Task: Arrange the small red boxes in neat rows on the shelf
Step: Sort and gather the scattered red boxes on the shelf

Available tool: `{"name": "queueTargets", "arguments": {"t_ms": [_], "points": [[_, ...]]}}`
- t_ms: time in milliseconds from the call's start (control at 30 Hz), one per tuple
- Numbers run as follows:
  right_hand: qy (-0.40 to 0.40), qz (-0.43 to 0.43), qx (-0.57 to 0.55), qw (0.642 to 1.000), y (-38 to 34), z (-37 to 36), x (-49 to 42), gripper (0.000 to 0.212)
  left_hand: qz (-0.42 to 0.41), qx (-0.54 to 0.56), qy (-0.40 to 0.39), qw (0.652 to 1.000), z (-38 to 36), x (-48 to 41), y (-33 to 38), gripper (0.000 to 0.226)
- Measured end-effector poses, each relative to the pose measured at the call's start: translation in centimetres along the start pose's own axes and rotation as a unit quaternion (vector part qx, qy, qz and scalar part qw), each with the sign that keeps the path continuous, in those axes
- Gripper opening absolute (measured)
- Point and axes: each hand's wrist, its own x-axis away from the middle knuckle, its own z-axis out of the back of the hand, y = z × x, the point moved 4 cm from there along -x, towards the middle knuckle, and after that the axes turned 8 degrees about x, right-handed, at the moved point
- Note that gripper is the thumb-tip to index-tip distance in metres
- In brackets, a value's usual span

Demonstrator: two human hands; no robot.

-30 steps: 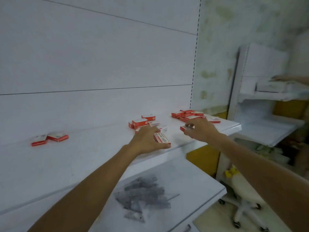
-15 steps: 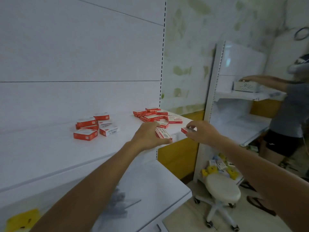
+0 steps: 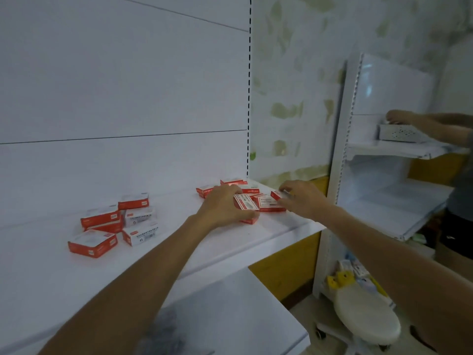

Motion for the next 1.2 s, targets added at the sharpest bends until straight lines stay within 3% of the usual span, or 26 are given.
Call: {"name": "queueTargets", "arguments": {"t_ms": [333, 700, 900, 1067, 1200], "points": [[0.008, 0.07, -0.036, 0.997, -1.0, -1.9, -10.8, 0.037, 0.08, -0.051, 0.037, 0.995, 1.7, -6.8, -4.2, 0.072], [-0.025, 0.271, -0.059, 0.96, -4.0, -5.3, -19.2, 0.036, 0.191, -0.07, 0.152, 0.967, 1.8, -9.4, -7.0, 0.056], [-0.109, 0.32, -0.049, 0.94, -3.7, -8.9, -19.0, 0.039, 0.251, -0.023, 0.13, 0.959, -0.9, -8.9, -8.2, 0.047], [-0.037, 0.341, -0.091, 0.935, -4.9, -7.4, -19.5, 0.035, 0.253, -0.077, 0.179, 0.947, 0.8, -7.4, -7.1, 0.04], [-0.006, 0.392, -0.159, 0.906, -10.1, -6.1, -17.8, 0.03, 0.267, -0.138, 0.237, 0.924, 3.9, -2.7, -6.5, 0.027]]}}
